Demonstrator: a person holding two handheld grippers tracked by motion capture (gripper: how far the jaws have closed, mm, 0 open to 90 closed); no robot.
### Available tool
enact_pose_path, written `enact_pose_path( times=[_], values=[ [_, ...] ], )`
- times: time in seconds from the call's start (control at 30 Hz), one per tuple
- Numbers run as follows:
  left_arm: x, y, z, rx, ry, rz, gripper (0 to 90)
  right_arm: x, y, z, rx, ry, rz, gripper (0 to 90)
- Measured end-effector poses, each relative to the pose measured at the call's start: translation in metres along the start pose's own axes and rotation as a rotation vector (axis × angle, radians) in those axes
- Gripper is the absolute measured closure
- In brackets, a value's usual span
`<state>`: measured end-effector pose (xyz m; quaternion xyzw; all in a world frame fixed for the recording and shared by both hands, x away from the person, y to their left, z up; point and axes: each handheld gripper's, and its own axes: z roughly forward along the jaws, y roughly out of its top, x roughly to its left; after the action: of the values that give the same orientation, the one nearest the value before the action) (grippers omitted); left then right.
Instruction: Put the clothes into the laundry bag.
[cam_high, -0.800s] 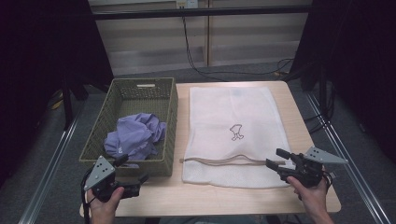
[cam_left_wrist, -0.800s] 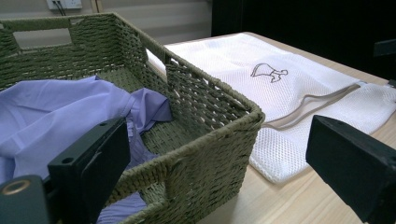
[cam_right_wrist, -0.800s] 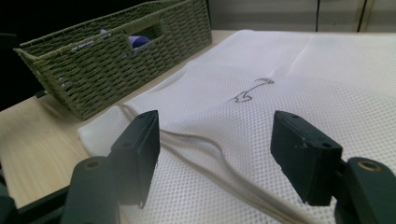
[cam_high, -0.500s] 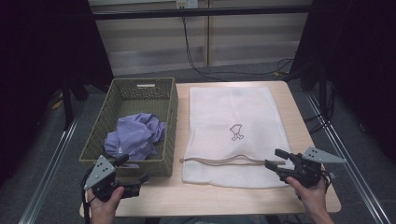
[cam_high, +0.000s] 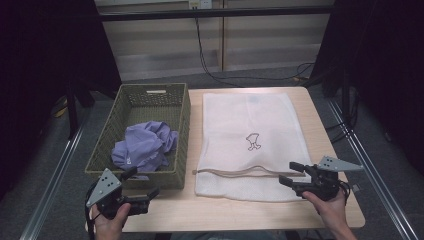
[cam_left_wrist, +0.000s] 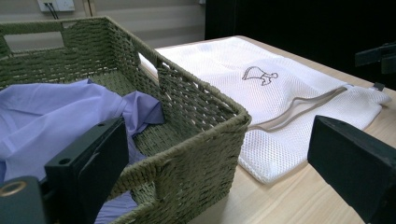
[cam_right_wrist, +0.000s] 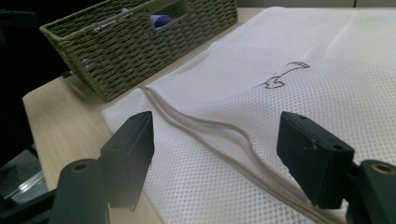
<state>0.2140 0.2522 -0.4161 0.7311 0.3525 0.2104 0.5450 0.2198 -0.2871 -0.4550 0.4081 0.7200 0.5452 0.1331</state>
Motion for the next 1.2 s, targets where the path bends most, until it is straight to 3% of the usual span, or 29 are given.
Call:
enact_pose_path(
  times=[0.13,0.23,0.37,0.5,0.7,0.8,1.2],
  values=[
    [0.002,-0.002,-0.001,0.003,0.001,-0.011,5.4,0.003,0.008,-0.003,-0.017,0.028,0.001,30.3],
    [0.003,-0.002,-0.002,-0.004,-0.005,-0.014,5.4,0.004,0.019,-0.007,-0.06,0.04,0.004,36.2],
    [0.003,-0.002,-0.001,-0.001,-0.007,-0.015,5.4,0.006,0.024,0.004,-0.027,0.071,-0.007,41.6],
    [0.002,-0.001,-0.001,0.005,-0.027,-0.022,5.4,0.005,0.028,0.016,0.018,0.101,-0.008,41.6],
    [0.0,-0.001,-0.002,0.015,-0.029,-0.013,5.4,0.007,0.036,0.04,0.104,0.138,-0.057,48.5],
    [0.0,-0.001,-0.002,0.016,-0.025,-0.015,5.4,0.008,0.04,0.05,0.136,0.134,-0.081,50.5],
    [0.003,-0.002,0.0,0.02,-0.014,-0.011,5.4,-0.005,0.052,0.081,0.166,0.137,-0.057,55.6]
  ],
)
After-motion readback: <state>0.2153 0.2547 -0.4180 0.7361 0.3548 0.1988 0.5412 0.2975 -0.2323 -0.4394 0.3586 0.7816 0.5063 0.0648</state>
